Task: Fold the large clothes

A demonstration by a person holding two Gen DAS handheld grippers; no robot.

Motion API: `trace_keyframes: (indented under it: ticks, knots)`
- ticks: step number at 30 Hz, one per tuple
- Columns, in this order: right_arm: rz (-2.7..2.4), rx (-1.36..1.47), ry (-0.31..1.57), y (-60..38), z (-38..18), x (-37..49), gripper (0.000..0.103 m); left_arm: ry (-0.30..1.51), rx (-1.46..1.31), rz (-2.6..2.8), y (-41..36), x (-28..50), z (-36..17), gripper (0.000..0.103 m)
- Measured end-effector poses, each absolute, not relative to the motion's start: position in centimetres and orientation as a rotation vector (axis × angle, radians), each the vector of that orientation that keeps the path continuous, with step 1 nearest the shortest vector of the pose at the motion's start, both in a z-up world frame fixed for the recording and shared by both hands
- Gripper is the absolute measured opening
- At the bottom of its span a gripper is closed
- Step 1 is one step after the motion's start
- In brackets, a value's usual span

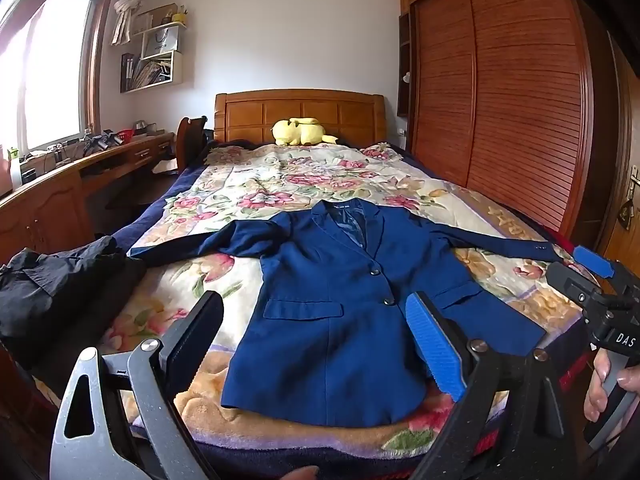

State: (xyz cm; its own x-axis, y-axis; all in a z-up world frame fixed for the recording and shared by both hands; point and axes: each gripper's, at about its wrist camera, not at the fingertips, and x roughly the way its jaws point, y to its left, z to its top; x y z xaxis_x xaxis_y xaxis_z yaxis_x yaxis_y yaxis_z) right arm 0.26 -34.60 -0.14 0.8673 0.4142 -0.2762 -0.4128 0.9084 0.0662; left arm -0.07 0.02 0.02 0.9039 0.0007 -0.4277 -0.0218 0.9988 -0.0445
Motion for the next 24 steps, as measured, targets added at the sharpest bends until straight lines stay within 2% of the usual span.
trace_keyframes:
  ticks: [24]
  knots:
    - [0.434,0.009,0.286,-34.67,-0.24,0.26,0.103,0.44,-0.04,0.017,0.14,-0.36,0.63,0.093]
